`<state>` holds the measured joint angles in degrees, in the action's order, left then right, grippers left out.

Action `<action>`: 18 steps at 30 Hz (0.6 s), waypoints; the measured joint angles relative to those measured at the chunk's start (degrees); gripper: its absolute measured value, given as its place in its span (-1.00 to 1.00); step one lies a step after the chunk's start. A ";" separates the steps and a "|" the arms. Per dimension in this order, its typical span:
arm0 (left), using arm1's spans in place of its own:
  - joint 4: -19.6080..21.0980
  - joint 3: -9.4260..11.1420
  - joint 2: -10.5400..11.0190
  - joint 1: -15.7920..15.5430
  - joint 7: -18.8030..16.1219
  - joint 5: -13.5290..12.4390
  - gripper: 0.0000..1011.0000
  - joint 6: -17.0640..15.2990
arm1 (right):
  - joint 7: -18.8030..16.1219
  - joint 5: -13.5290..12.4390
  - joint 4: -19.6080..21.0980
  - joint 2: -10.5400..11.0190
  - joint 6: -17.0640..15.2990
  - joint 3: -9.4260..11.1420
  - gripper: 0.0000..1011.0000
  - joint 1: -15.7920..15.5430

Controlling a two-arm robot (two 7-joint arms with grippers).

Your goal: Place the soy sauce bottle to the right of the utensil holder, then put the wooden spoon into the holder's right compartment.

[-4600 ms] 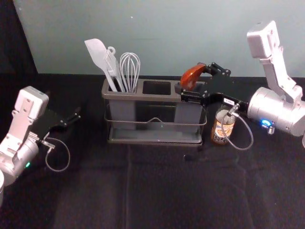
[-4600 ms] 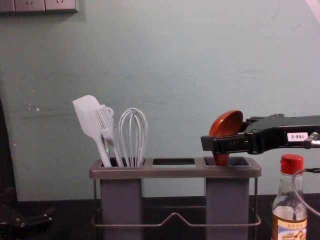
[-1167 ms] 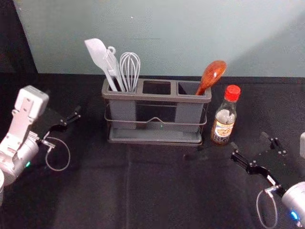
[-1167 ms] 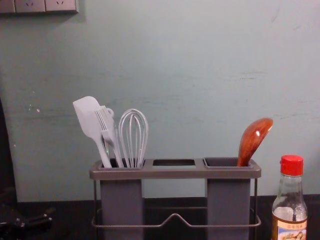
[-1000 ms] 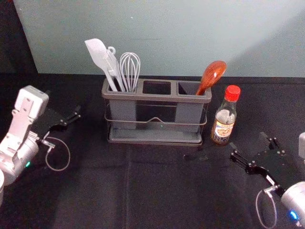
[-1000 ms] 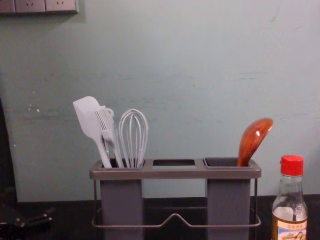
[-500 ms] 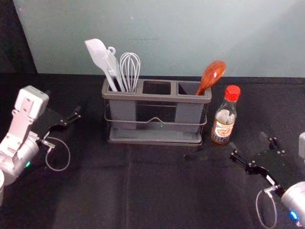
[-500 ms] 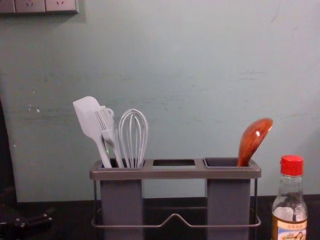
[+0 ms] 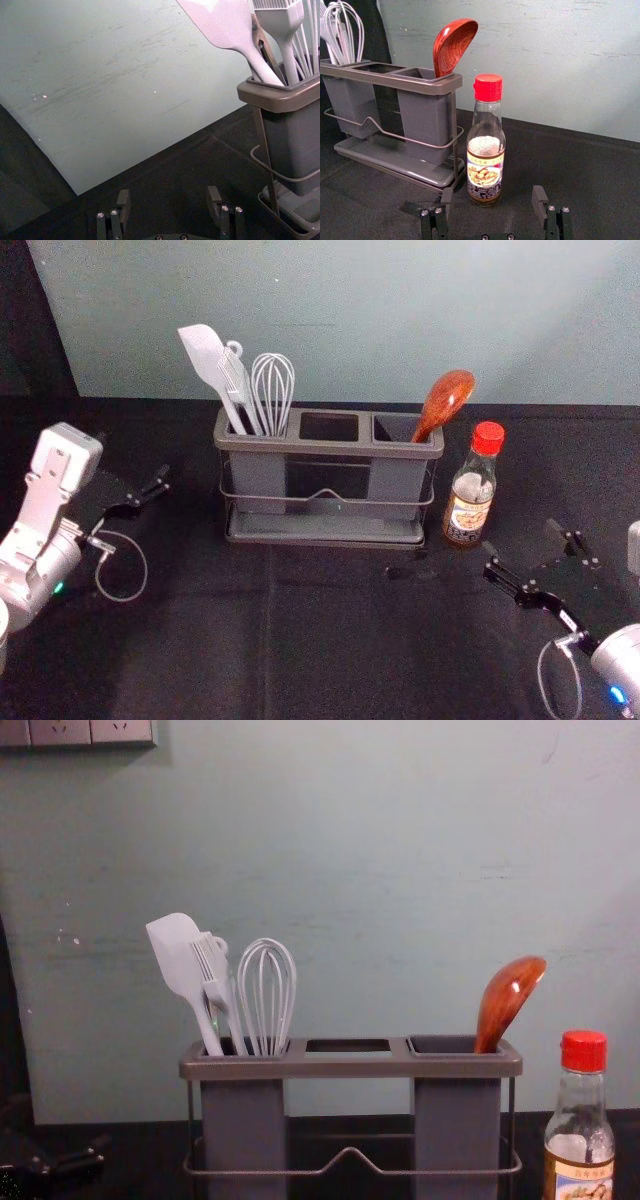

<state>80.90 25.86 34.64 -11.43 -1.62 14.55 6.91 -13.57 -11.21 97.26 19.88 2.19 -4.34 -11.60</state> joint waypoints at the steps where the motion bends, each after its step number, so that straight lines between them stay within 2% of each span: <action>1: 0.00 0.00 0.00 0.00 0.00 0.00 0.99 0.00 | 0.00 0.00 0.00 0.00 0.00 0.00 0.98 0.00; 18: 0.00 0.00 0.00 0.00 0.00 0.00 0.99 0.00 | 0.11 -0.06 0.00 0.00 0.00 -0.01 0.98 0.00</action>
<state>80.90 25.86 34.65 -11.43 -1.62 14.55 6.91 -13.45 -11.27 97.26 19.89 2.19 -4.34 -11.60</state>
